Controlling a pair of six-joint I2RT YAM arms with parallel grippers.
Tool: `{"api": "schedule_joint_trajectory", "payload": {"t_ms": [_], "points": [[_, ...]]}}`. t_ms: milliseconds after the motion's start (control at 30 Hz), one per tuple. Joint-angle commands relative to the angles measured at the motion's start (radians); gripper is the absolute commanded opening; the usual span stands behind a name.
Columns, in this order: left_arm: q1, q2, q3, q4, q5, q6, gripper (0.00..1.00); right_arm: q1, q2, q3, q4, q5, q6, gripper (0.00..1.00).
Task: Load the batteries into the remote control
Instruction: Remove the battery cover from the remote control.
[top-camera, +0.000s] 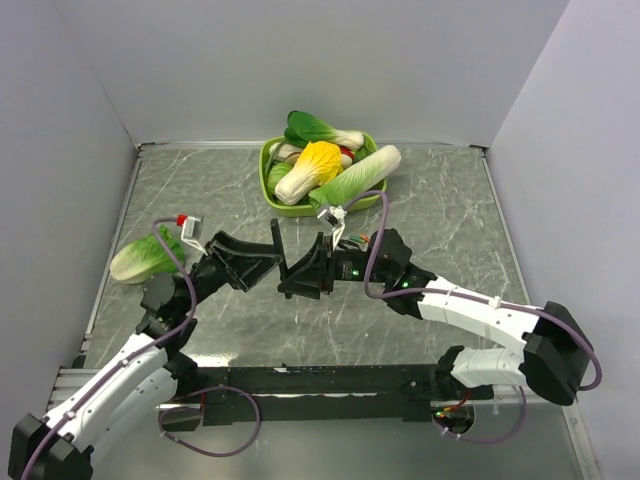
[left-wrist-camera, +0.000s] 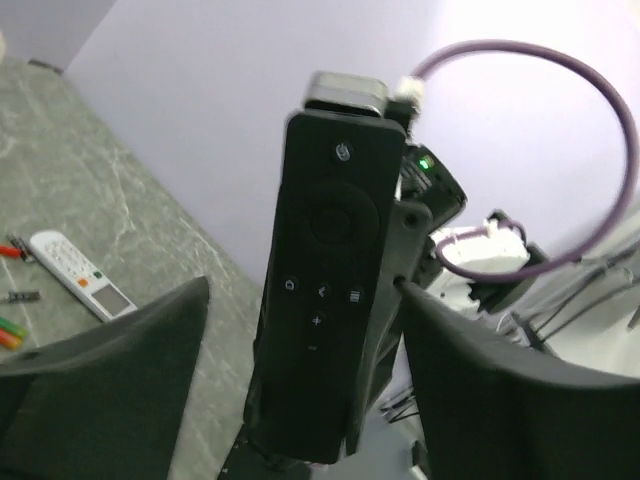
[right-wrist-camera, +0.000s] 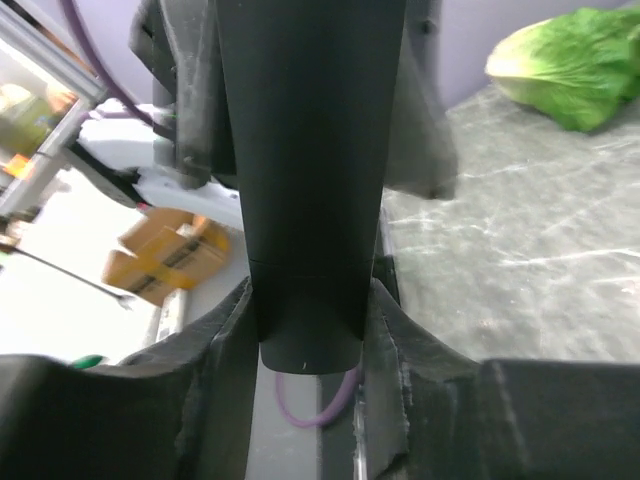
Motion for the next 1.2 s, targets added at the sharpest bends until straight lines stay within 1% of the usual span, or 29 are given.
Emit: {"api": "schedule_joint_trajectory", "payload": {"t_ms": [0, 33, 67, 100, 133, 200, 233, 267, 333, 400, 433, 500, 600, 633, 700, 733, 867, 933, 1000, 1033, 1133, 1167], "points": [[-0.002, -0.063, 0.120, -0.375, -0.096, 0.130, 0.92, 0.012, -0.084, 0.045, -0.170, 0.071, -0.171, 0.04], [-0.002, -0.094, 0.160, -0.448, -0.137, 0.170, 0.99, 0.015, -0.098, 0.048, -0.217, 0.098, -0.202, 0.01], [-0.002, -0.109, 0.181, -0.506, -0.156, 0.187, 0.99, 0.017, -0.126, 0.052, -0.259, 0.124, -0.234, 0.00], [-0.002, -0.137, 0.201, -0.617, -0.182, 0.201, 0.99, 0.021, -0.138, 0.058, -0.341, 0.184, -0.292, 0.00], [-0.002, -0.148, 0.239, -0.670, -0.229, 0.218, 0.99, 0.024, -0.157, 0.063, -0.376, 0.210, -0.319, 0.00], [-0.002, -0.159, 0.278, -0.752, -0.271, 0.229, 0.99, 0.034, -0.170, 0.078, -0.470, 0.288, -0.389, 0.00], [-0.002, -0.157, 0.307, -0.825, -0.284, 0.220, 0.99, 0.046, -0.175, 0.085, -0.497, 0.313, -0.409, 0.00], [-0.003, -0.149, 0.321, -0.853, -0.297, 0.216, 0.99, 0.055, -0.177, 0.094, -0.526, 0.345, -0.446, 0.00], [-0.002, -0.120, 0.350, -0.881, -0.279, 0.194, 0.99, 0.069, -0.174, 0.117, -0.592, 0.439, -0.469, 0.00], [-0.003, -0.079, 0.368, -0.884, -0.243, 0.180, 0.99, 0.090, -0.171, 0.138, -0.624, 0.489, -0.494, 0.00], [-0.003, -0.068, 0.372, -0.879, -0.236, 0.166, 1.00, 0.101, -0.163, 0.149, -0.656, 0.547, -0.500, 0.00], [-0.005, -0.039, 0.378, -0.876, -0.243, 0.152, 0.99, 0.130, -0.151, 0.181, -0.686, 0.597, -0.517, 0.00], [-0.017, -0.018, 0.376, -0.861, -0.283, 0.128, 0.99, 0.172, -0.115, 0.221, -0.738, 0.696, -0.529, 0.00], [-0.032, -0.013, 0.378, -0.858, -0.301, 0.118, 0.99, 0.179, -0.097, 0.230, -0.756, 0.748, -0.529, 0.00], [-0.049, 0.001, 0.384, -0.850, -0.344, 0.117, 0.99, 0.204, -0.080, 0.252, -0.770, 0.792, -0.529, 0.00], [-0.069, 0.007, 0.387, -0.847, -0.355, 0.117, 0.99, 0.210, -0.063, 0.256, -0.781, 0.837, -0.527, 0.00], [-0.134, 0.051, 0.404, -0.826, -0.413, 0.127, 0.99, 0.230, -0.031, 0.282, -0.796, 0.899, -0.518, 0.00], [-0.173, 0.064, 0.410, -0.813, -0.459, 0.131, 0.99, 0.233, -0.017, 0.290, -0.802, 0.908, -0.512, 0.00], [-0.216, 0.085, 0.407, -0.803, -0.475, 0.140, 0.99, 0.239, -0.013, 0.292, -0.801, 0.922, -0.504, 0.00], [-0.229, 0.093, 0.405, -0.801, -0.545, 0.143, 0.97, 0.242, -0.013, 0.290, -0.799, 0.927, -0.498, 0.00], [-0.270, 0.134, 0.404, -0.803, -0.640, 0.150, 0.95, 0.248, -0.013, 0.284, -0.790, 0.939, -0.492, 0.00], [-0.281, 0.154, 0.399, -0.797, -0.662, 0.152, 0.91, 0.250, -0.011, 0.284, -0.790, 0.940, -0.492, 0.00]]}}
